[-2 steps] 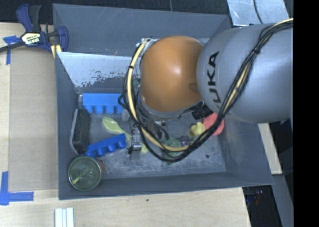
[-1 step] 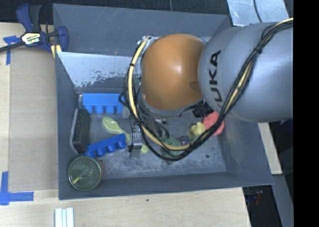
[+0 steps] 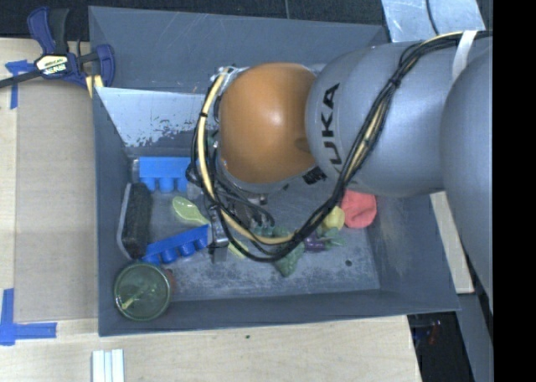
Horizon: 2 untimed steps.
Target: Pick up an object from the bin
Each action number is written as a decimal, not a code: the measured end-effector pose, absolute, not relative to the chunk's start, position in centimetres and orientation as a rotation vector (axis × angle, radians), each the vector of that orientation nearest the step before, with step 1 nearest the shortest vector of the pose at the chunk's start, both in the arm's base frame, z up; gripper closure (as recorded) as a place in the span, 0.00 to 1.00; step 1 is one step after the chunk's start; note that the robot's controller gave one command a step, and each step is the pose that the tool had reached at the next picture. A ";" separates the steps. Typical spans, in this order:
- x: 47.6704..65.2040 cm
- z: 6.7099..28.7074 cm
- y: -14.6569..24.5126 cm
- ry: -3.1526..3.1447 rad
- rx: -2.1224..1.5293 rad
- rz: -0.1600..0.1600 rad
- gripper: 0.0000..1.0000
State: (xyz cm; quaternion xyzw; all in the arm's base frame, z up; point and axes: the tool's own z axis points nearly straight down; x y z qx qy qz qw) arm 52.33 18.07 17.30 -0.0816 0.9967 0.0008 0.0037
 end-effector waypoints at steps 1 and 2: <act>53.0 15.0 19.2 3.127 -0.292 0.002 0.00; 52.8 14.2 19.8 3.104 -0.463 0.001 0.00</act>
Offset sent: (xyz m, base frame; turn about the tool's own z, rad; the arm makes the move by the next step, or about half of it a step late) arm 0.0027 0.0196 -0.0371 -0.1579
